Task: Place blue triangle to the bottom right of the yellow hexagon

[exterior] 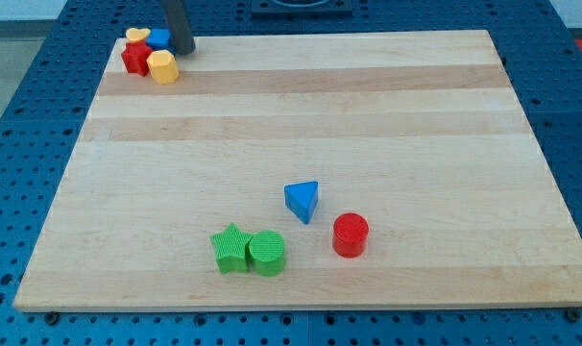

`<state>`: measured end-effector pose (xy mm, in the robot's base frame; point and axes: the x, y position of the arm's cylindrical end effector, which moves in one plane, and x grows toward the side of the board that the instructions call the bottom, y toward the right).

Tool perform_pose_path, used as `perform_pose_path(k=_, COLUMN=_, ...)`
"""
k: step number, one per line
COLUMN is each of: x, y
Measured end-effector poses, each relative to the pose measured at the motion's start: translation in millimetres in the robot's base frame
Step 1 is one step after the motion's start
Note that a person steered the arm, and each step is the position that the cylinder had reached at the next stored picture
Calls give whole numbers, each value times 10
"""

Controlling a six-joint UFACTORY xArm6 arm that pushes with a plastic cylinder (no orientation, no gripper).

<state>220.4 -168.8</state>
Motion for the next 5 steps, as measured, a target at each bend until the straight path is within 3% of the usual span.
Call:
perform_pose_path(k=2, x=452, y=1657)
perform_pose_path(k=3, x=1009, y=2684)
perform_pose_path(k=5, x=2695, y=3883)
